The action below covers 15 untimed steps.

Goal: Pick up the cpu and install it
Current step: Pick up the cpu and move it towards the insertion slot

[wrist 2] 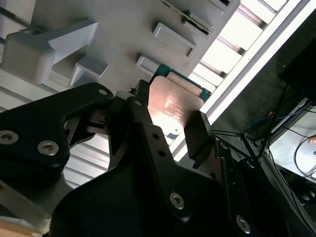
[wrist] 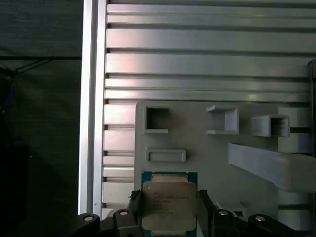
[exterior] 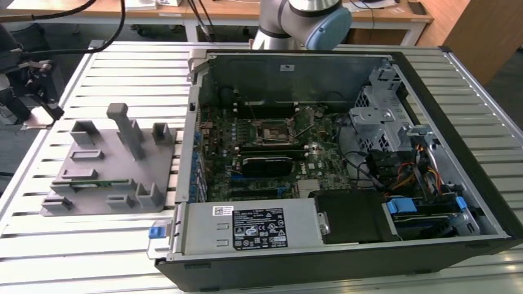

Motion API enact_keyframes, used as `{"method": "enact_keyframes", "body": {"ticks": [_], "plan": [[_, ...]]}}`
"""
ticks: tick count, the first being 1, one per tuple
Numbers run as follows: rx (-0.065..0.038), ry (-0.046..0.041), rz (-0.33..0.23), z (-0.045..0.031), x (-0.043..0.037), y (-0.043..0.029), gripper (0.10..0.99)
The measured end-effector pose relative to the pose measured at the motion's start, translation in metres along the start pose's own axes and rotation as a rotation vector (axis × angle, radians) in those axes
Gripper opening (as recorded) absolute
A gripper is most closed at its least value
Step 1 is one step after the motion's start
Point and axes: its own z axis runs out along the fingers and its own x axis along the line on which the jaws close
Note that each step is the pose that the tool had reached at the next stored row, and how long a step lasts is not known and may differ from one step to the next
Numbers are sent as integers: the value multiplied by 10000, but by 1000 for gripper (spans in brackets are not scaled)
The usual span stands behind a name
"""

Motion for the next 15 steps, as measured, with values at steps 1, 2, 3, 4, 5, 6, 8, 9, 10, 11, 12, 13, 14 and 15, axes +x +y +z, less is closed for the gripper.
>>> {"method": "enact_keyframes", "body": {"ticks": [1,2,3,4,5,6,8,9,10,11,12,13,14,15], "plan": [[0,0,0,-30,0,3,529],[0,1,0,-60,0,6,529],[0,0,0,-88,0,9,529],[0,0,0,-121,0,12,529],[0,0,0,-149,1,15,529],[1,1,0,-178,0,18,529],[0,1,0,-232,1,24,529],[0,0,0,-258,1,27,529],[0,0,0,-283,1,30,529],[0,0,-1,-309,0,33,529],[0,1,0,-336,0,37,529],[0,1,0,-361,0,40,529],[-1,0,0,-386,0,44,529],[0,0,0,-412,0,47,529]]}}
